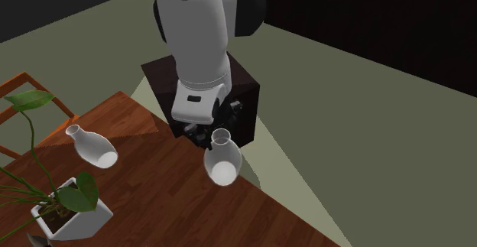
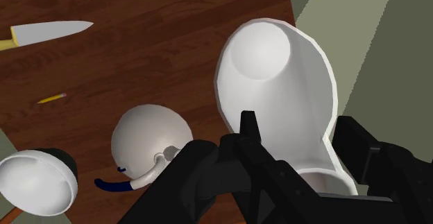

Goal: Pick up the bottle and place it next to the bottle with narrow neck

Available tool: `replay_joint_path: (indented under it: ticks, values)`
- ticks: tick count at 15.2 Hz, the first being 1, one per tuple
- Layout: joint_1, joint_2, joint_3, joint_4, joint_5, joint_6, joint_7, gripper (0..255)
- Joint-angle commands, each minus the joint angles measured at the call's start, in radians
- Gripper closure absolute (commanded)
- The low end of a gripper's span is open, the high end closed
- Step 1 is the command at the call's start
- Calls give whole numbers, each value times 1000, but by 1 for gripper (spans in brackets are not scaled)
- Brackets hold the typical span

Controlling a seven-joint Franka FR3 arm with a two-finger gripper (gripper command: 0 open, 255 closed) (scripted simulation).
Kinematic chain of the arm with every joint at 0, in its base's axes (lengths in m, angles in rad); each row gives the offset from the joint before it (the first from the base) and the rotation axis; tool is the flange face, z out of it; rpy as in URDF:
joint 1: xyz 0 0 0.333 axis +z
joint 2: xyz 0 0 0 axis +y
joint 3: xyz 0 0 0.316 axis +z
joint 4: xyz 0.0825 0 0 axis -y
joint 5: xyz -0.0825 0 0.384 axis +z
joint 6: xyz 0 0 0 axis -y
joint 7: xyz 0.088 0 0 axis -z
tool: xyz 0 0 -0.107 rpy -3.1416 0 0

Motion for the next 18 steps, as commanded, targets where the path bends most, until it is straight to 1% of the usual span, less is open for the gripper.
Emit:
replay_joint_path:
  ticks: [1,10,18]
  values:
    - [0,-4,0,24,-1,-28,2,255]
    - [-2,-11,-2,136,-5,-146,7,255]
    - [-5,0,-4,259,-3,-258,9,255]
